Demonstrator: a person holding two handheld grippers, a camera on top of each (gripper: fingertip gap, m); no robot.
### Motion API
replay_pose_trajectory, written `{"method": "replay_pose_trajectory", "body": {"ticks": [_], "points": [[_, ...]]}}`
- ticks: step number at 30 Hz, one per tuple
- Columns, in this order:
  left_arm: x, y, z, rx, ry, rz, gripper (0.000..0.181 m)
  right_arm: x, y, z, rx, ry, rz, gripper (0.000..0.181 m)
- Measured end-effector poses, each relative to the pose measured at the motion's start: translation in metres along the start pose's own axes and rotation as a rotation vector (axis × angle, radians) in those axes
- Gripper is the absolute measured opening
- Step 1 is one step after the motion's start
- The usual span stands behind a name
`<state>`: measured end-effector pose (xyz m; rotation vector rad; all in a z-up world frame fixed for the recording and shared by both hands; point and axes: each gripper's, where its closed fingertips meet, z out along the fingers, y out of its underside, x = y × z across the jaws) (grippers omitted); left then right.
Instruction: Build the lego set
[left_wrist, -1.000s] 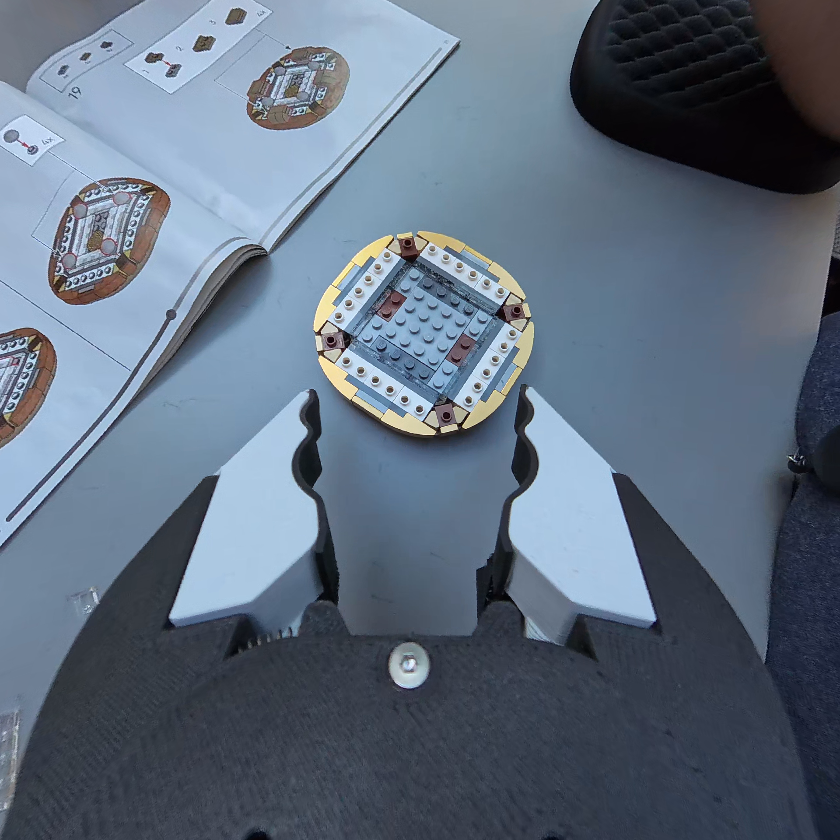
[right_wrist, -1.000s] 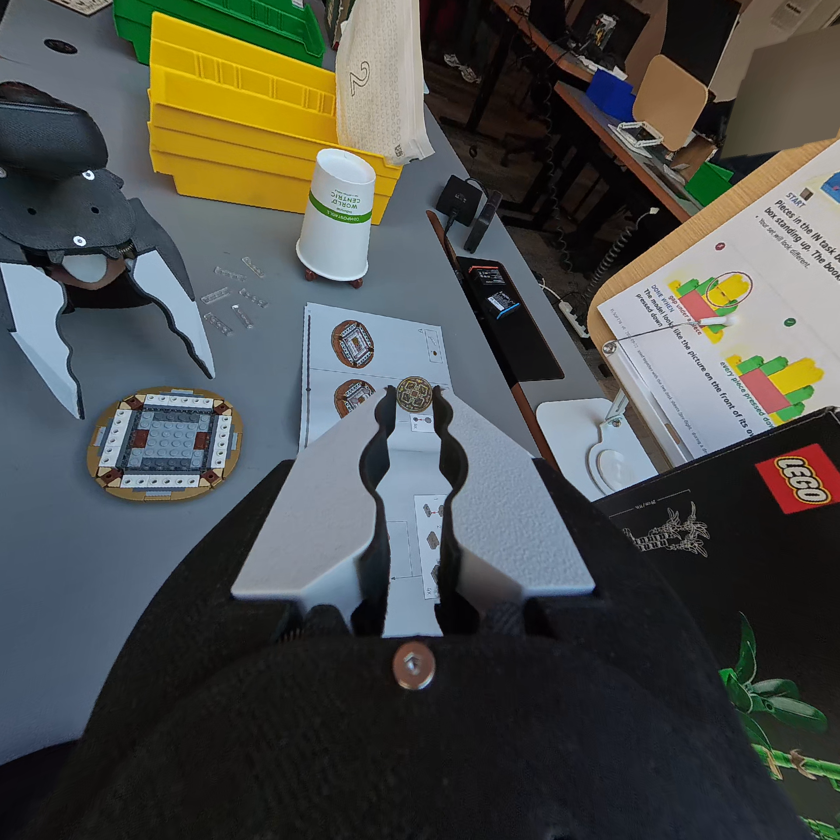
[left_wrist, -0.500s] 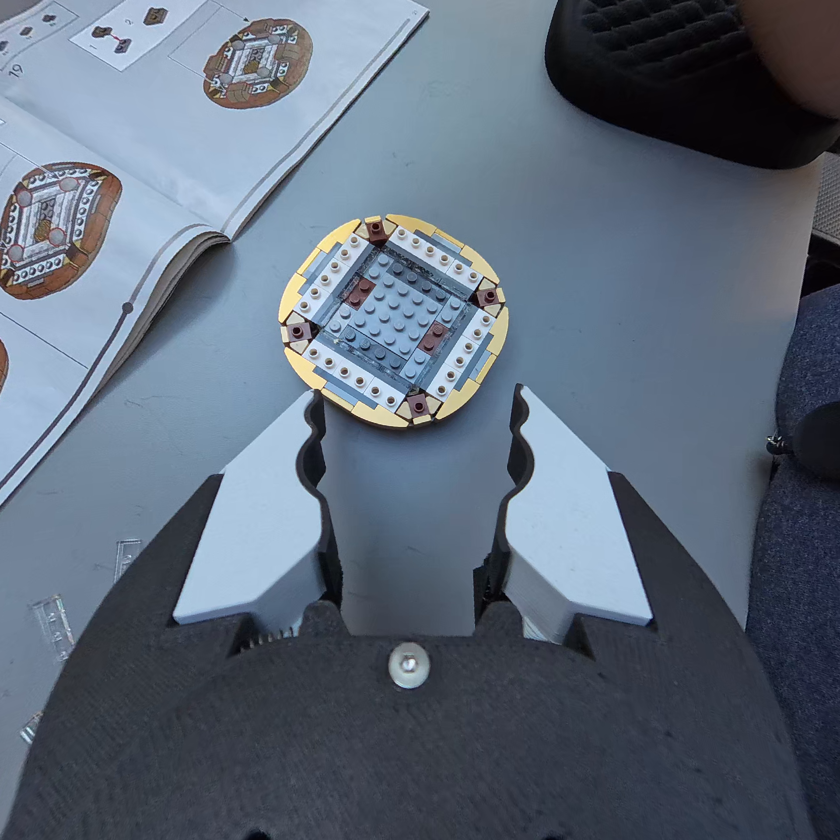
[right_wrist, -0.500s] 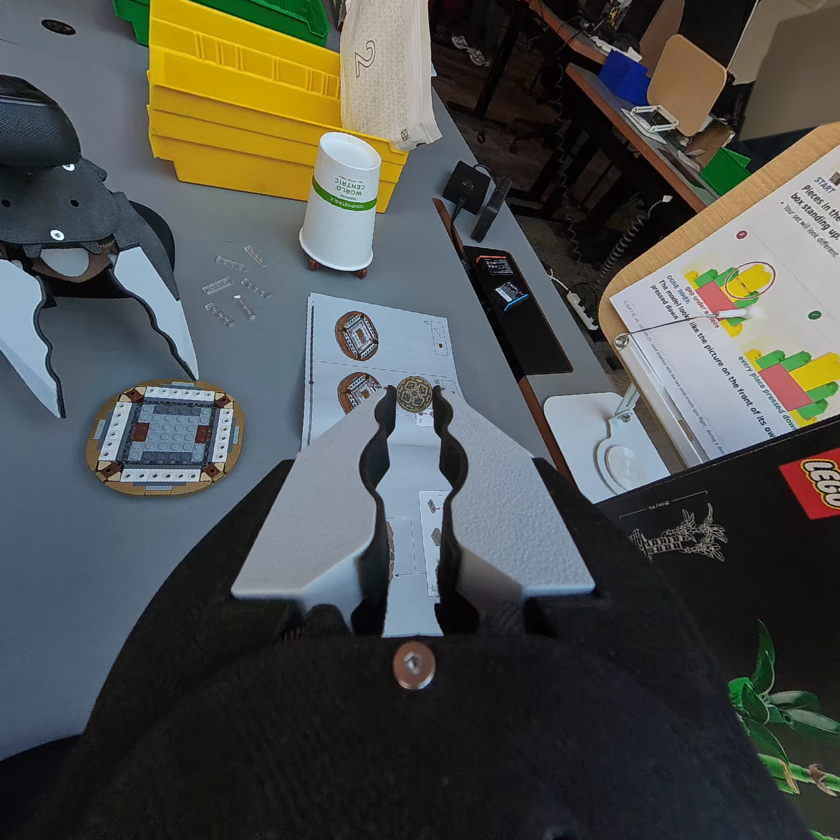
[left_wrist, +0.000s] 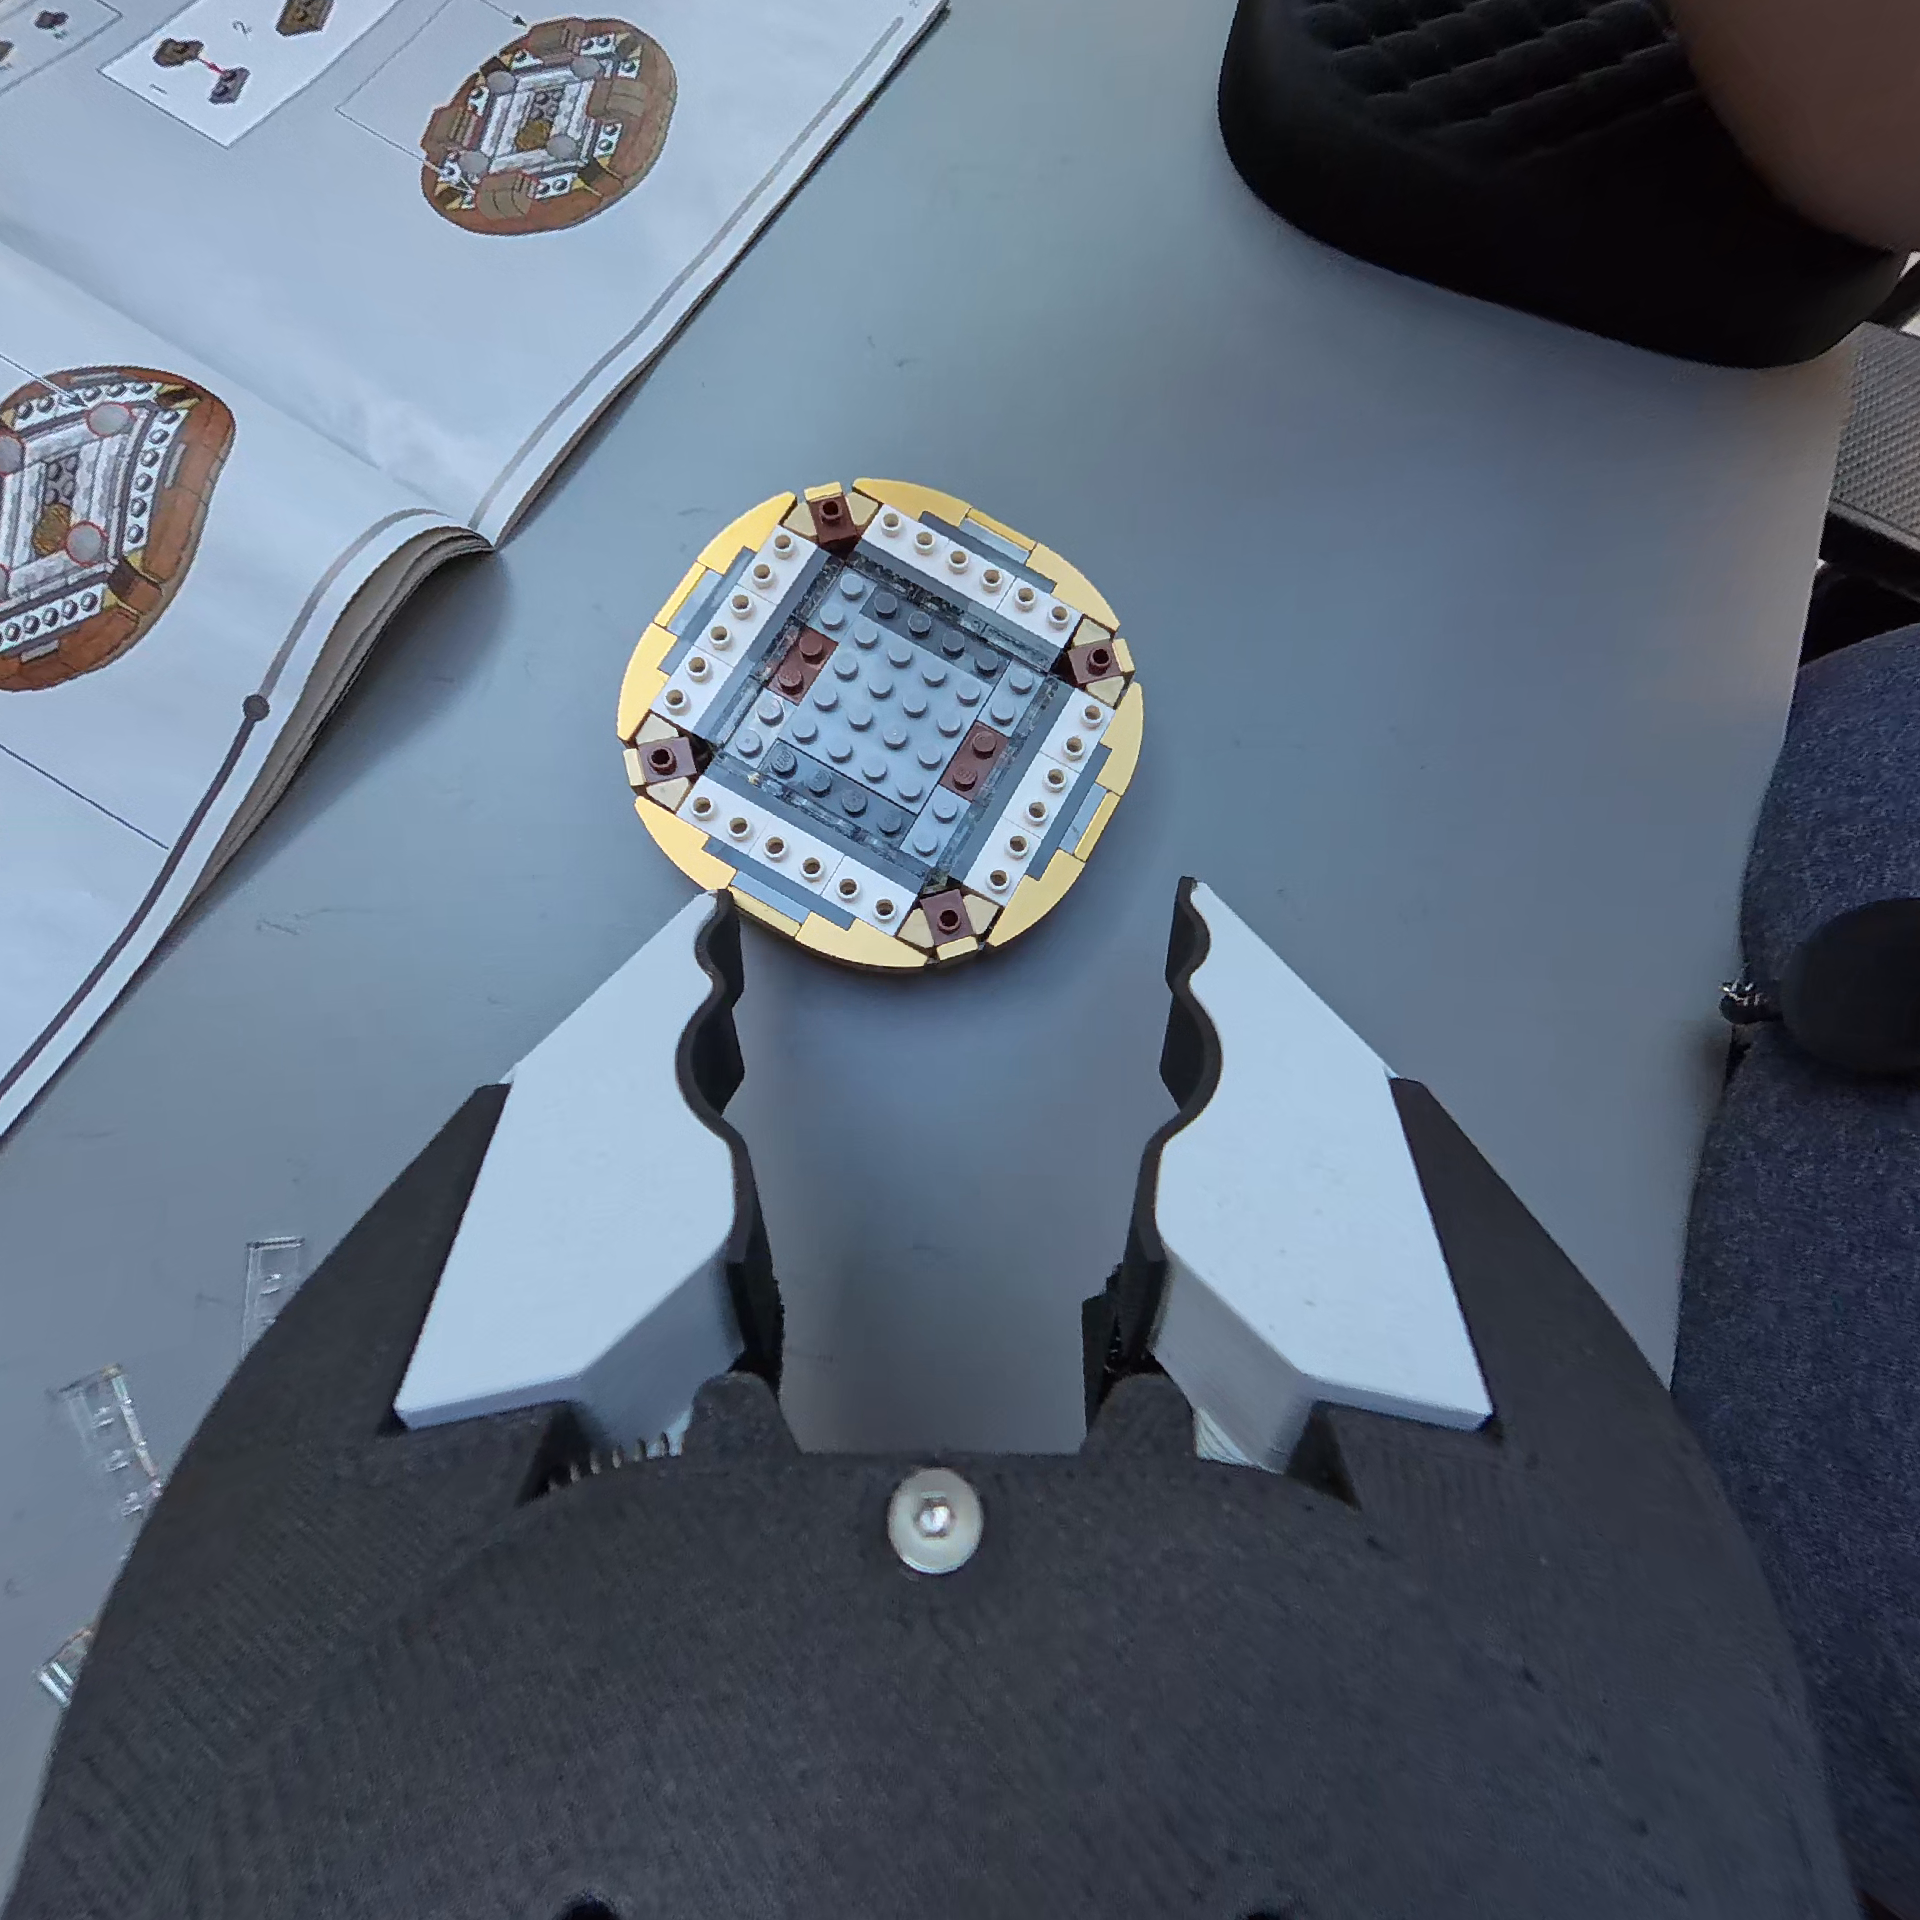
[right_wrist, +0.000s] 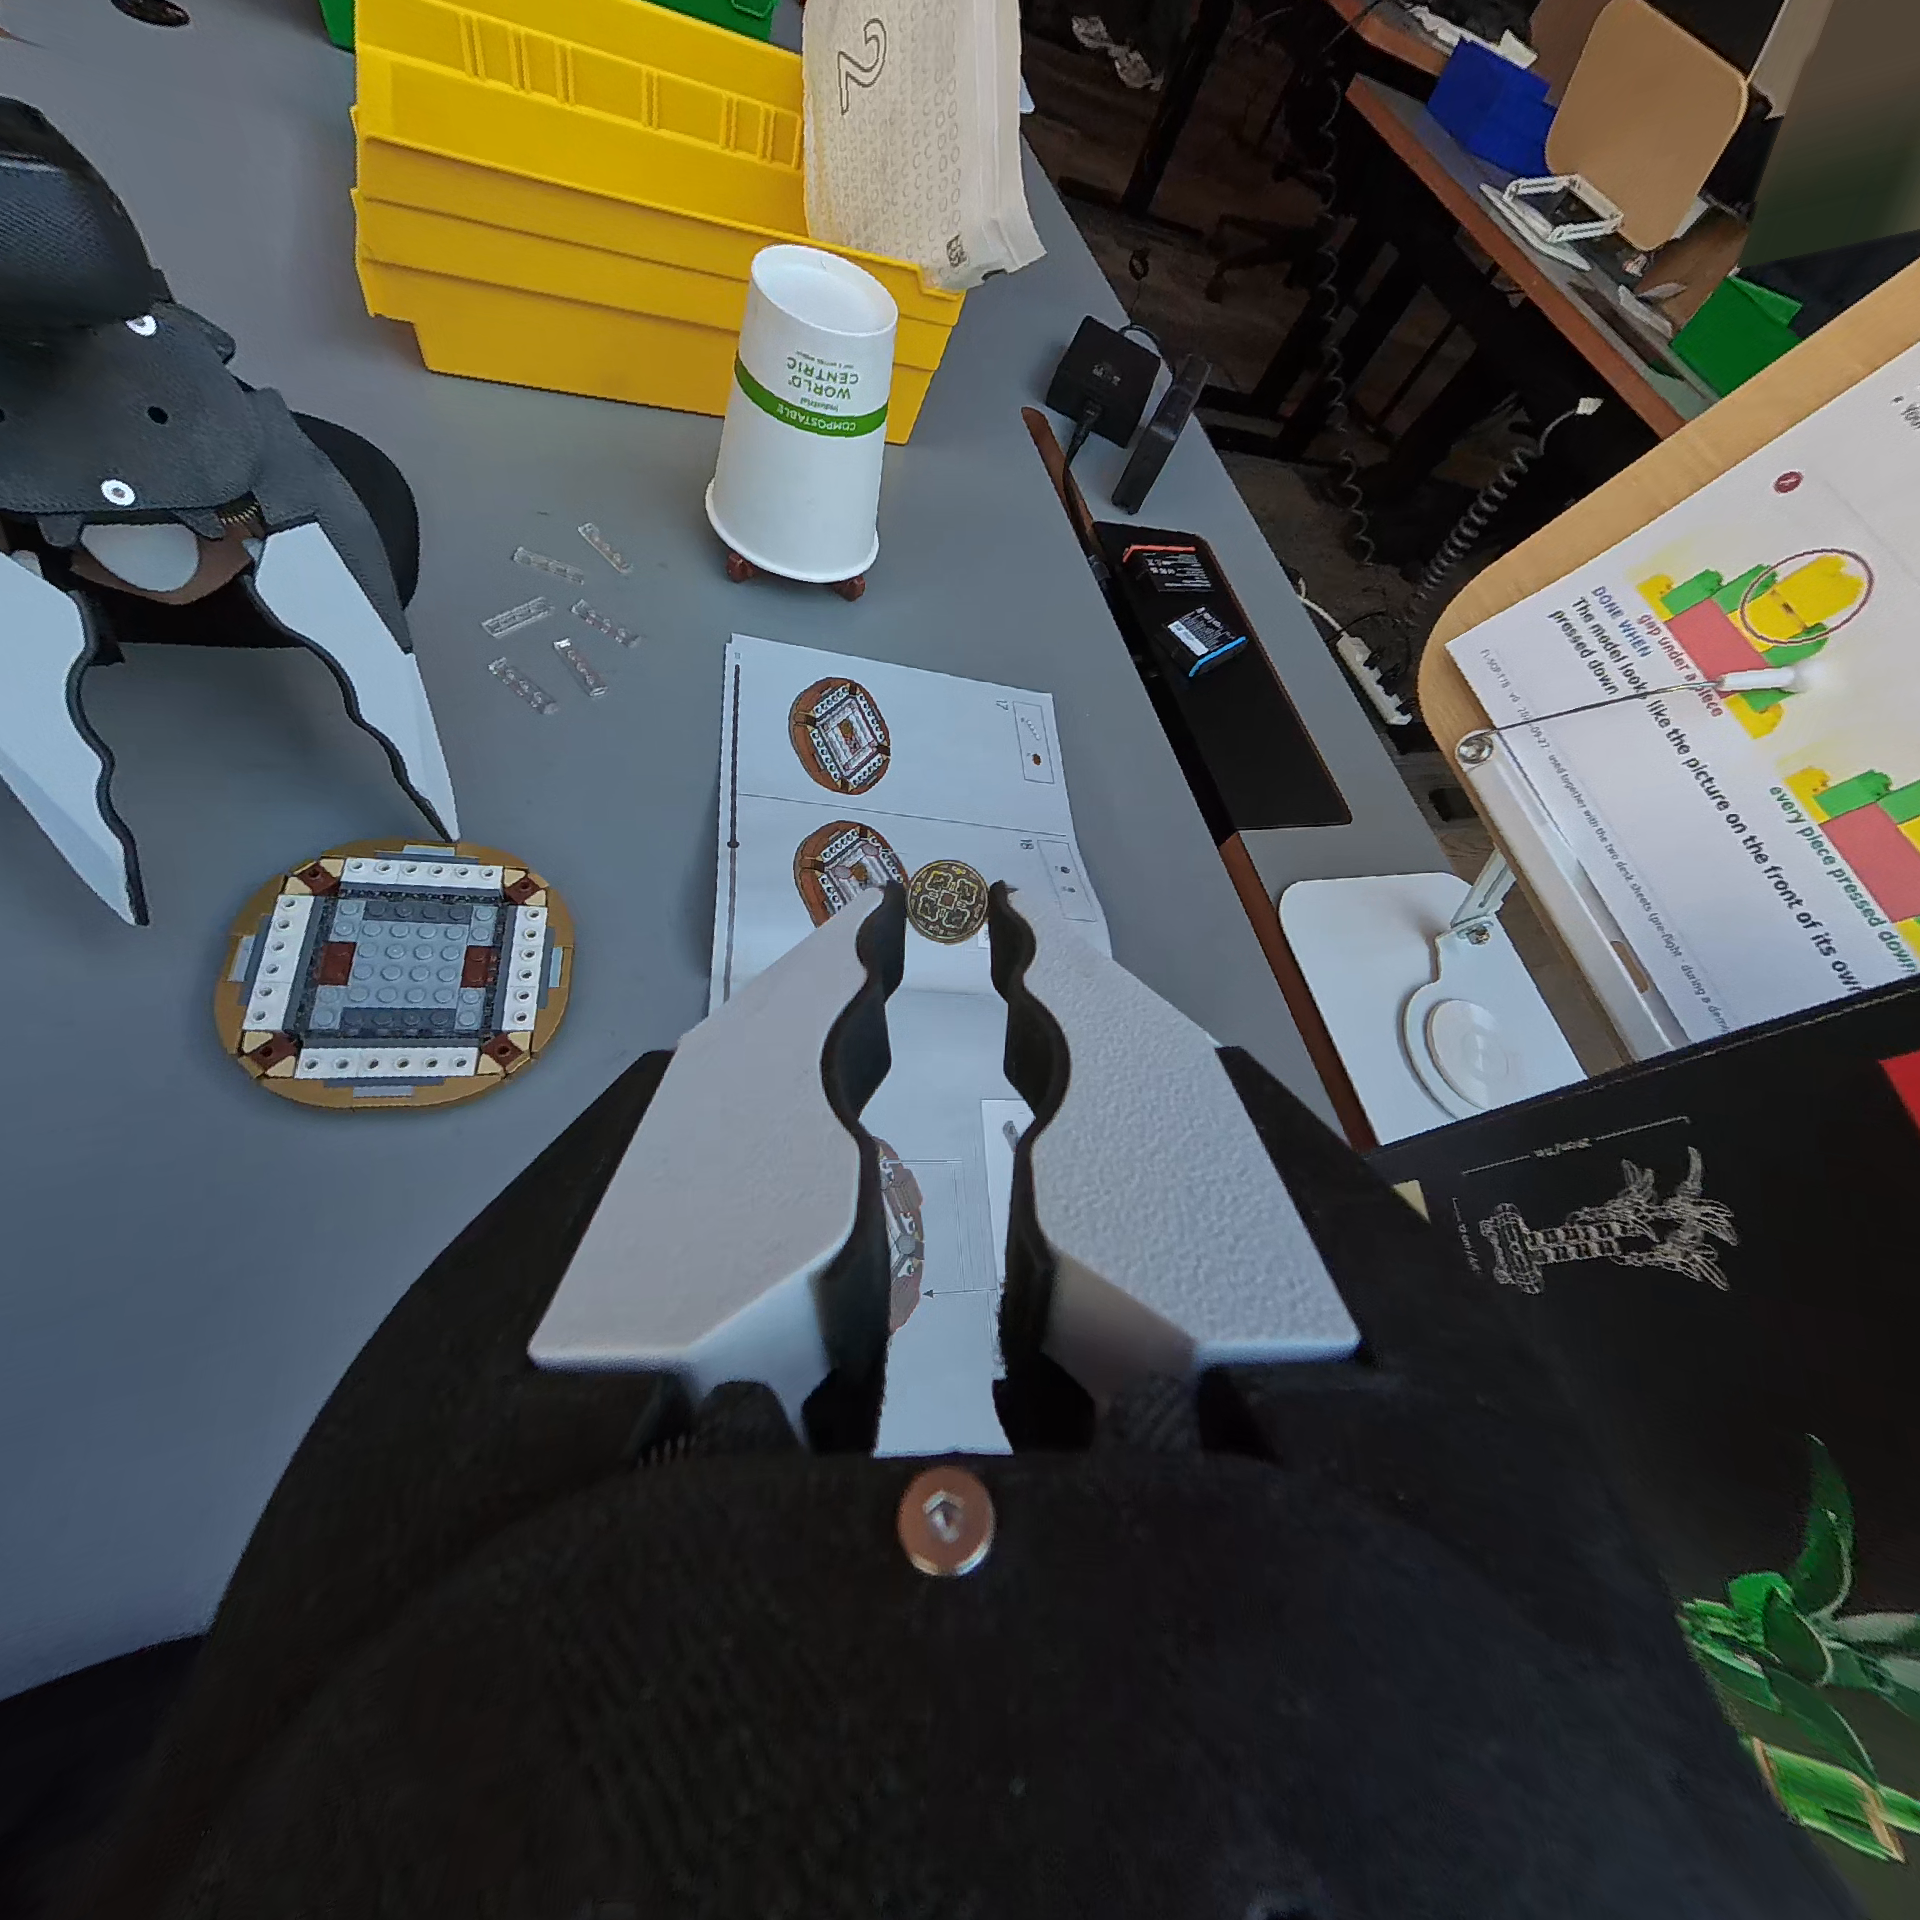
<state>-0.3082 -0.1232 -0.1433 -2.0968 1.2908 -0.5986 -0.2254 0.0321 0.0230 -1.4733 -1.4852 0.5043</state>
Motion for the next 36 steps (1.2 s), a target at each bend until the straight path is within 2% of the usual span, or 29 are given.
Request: {"method": "replay_pose_trajectory", "body": {"ticks": [3,8,11,15,20,23,26,31,36], "points": [[0.001,0.0,0.0,-0.003,0.003,-0.001,0.082,-0.016,0.014,0.008,-0.056,-0.111,0.039,0.015],[0.004,0.001,-0.001,-0.012,0.012,-0.006,0.081,-0.061,0.066,0.025,-0.287,-0.361,0.075,0.015],[0.007,0.003,-0.002,-0.012,0.014,0.002,0.078,-0.08,0.08,0.034,-0.36,-0.459,0.091,0.015],[-0.015,0.004,-0.008,-0.015,-0.085,0.067,0.095,-0.089,0.085,0.044,-0.401,-0.487,0.082,0.015],[-0.012,-0.023,-0.005,0.098,0.063,0.131,0.099,-0.094,0.085,0.046,-0.421,-0.496,0.079,0.015],[-0.013,-0.022,0.008,0.055,0.099,0.177,0.112,-0.094,0.084,0.042,-0.416,-0.49,0.083,0.015],[-0.016,-0.014,0.022,-0.011,0.097,0.219,0.114,-0.092,0.084,0.038,-0.415,-0.482,0.097,0.015],[-0.016,-0.011,0.034,-0.018,0.087,0.204,0.111,-0.087,0.081,0.033,-0.395,-0.468,0.101,0.015],[-0.013,-0.009,0.034,-0.001,0.072,0.168,0.105,-0.083,0.081,0.032,-0.38,-0.46,0.106,0.015]]}}
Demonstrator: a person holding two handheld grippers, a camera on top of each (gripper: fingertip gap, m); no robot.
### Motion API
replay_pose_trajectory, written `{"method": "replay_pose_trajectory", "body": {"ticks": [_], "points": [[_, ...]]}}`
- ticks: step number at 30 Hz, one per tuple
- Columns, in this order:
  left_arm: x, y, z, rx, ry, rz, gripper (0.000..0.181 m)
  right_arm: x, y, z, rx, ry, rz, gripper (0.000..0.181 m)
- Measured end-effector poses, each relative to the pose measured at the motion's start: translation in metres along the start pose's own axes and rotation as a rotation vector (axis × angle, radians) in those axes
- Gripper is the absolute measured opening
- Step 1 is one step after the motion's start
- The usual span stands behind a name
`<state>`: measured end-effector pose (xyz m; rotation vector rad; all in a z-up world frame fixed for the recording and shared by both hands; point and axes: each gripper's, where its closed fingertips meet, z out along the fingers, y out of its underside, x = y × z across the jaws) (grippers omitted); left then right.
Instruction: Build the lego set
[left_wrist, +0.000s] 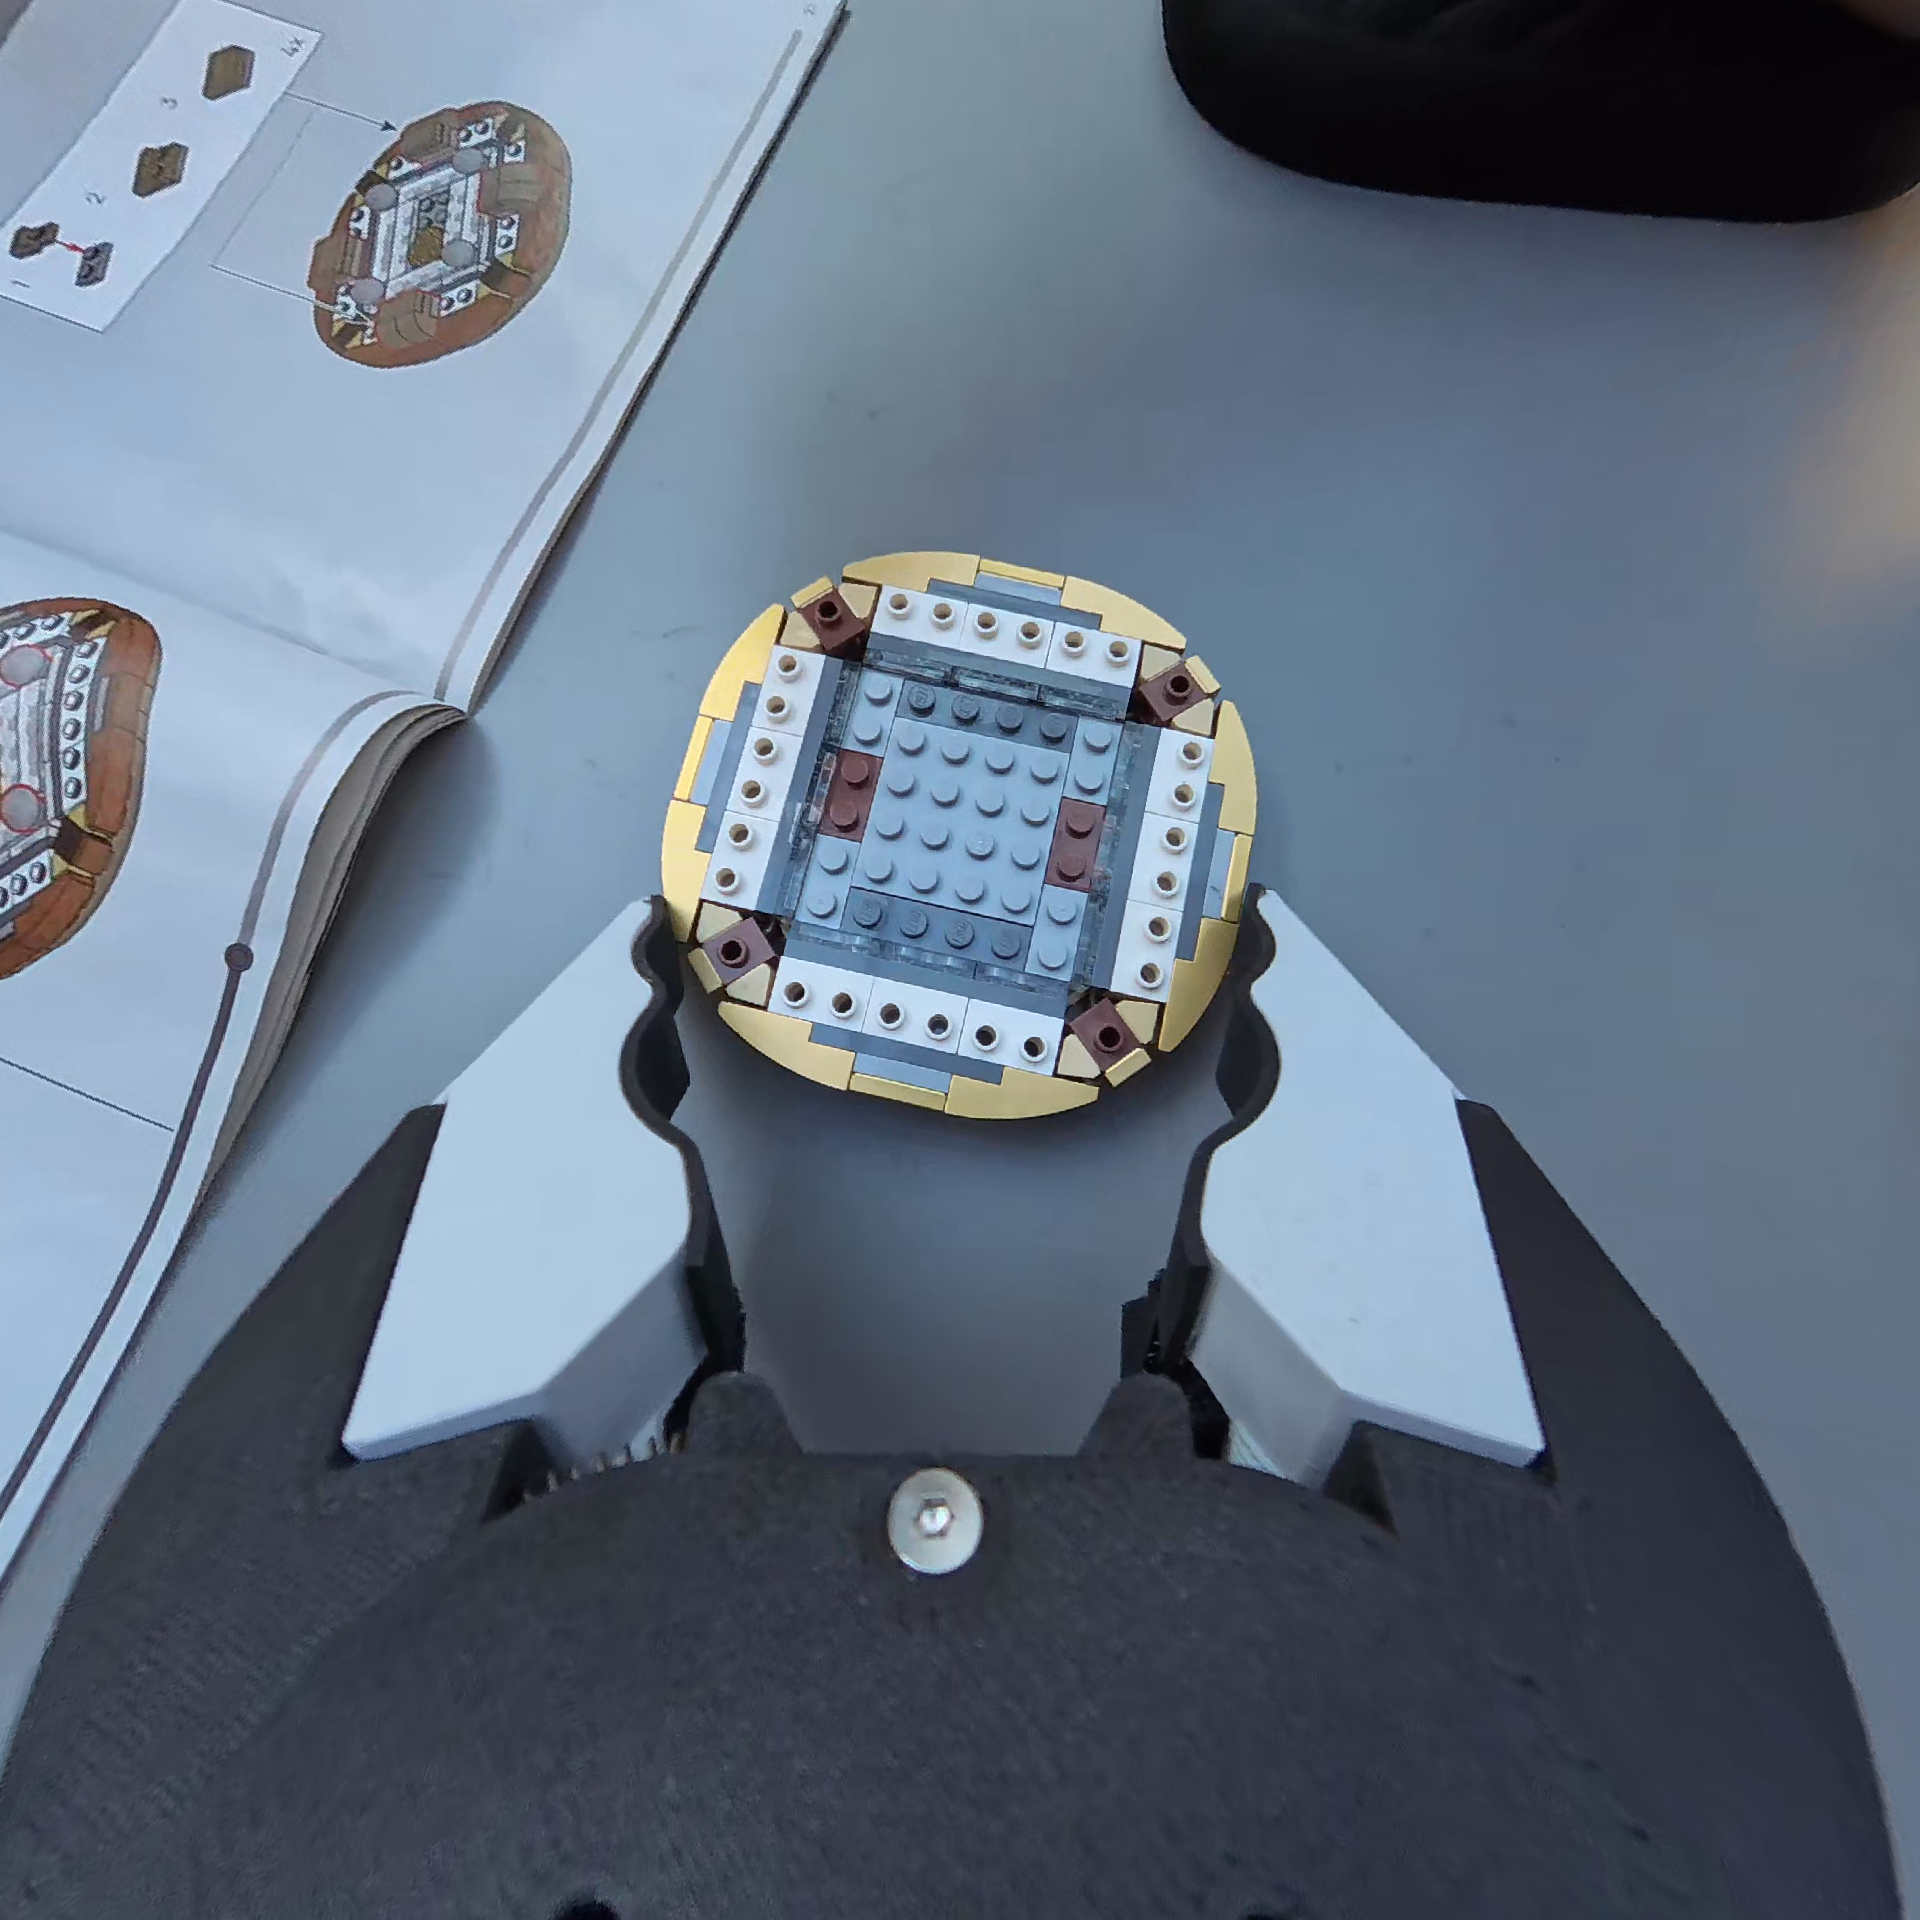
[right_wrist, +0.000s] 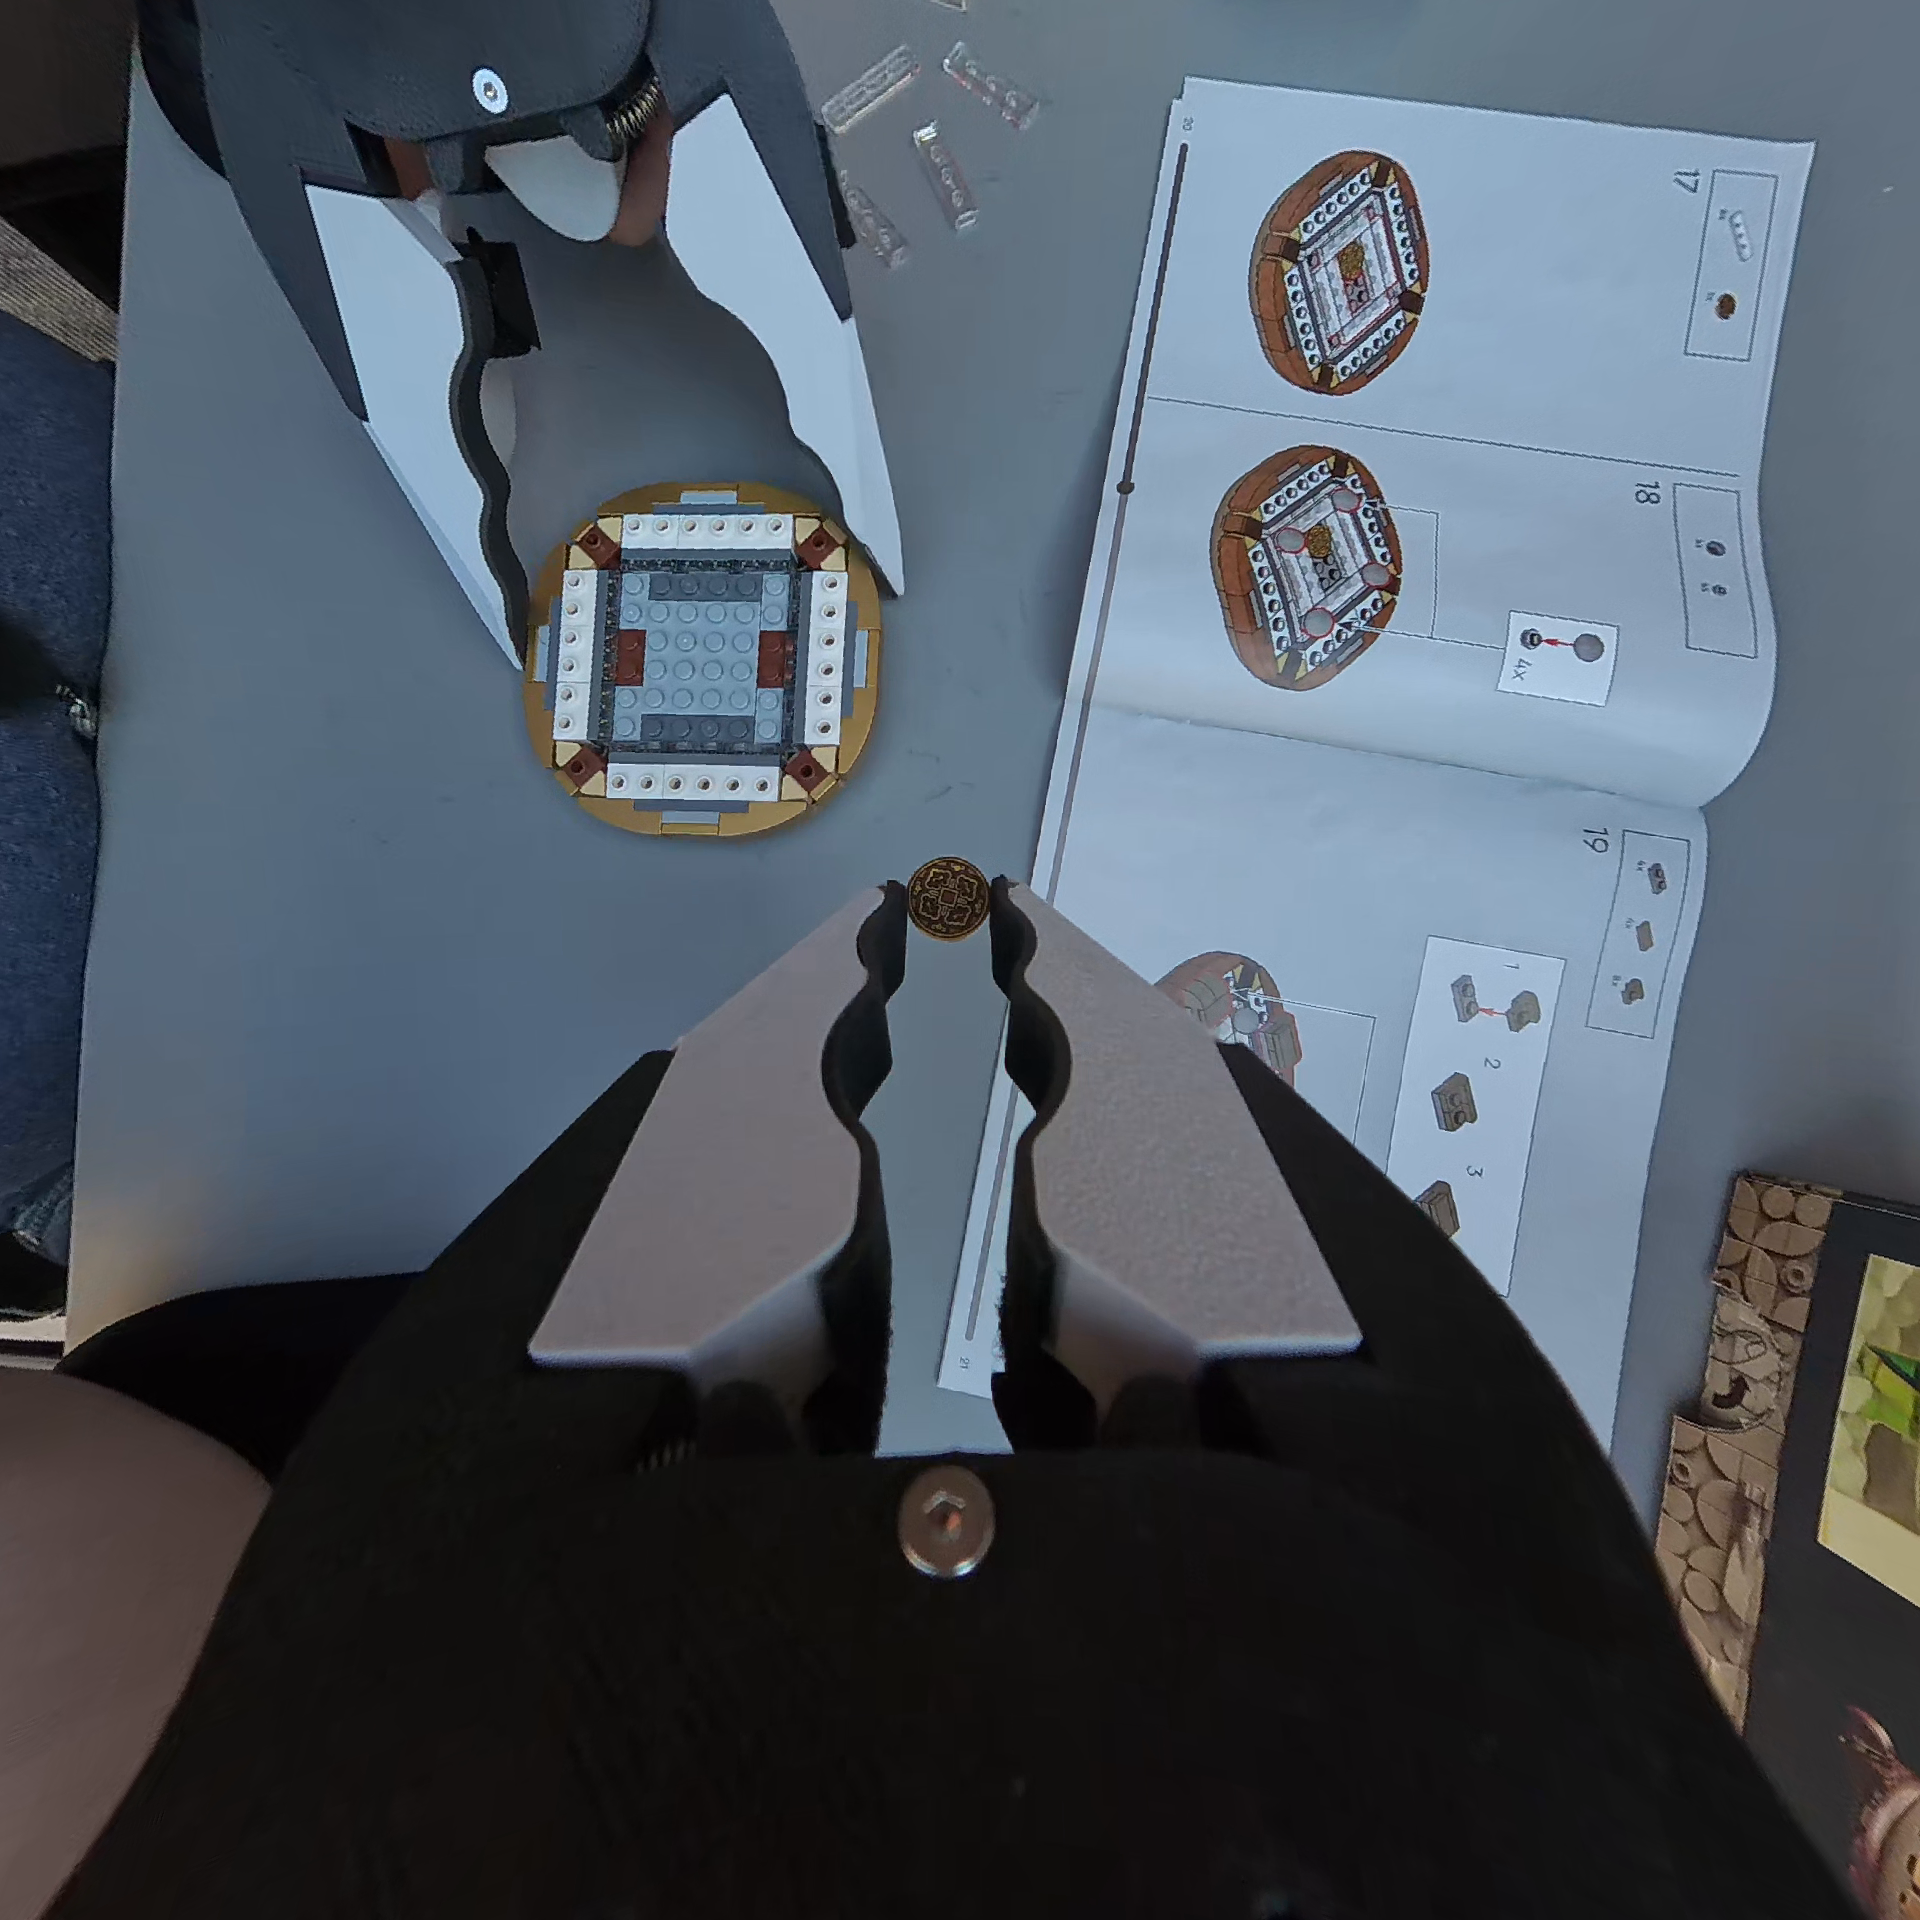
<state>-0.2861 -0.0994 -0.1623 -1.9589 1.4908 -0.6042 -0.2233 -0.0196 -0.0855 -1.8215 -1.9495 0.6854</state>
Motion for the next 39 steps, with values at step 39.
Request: {"method": "replay_pose_trajectory", "body": {"ticks": [39], "points": [[0.001,0.036,-0.04,-0.033,-0.208,-0.24,0.084,-0.021,0.01,0.087,-0.197,-0.162,-0.119,0.015]]}}
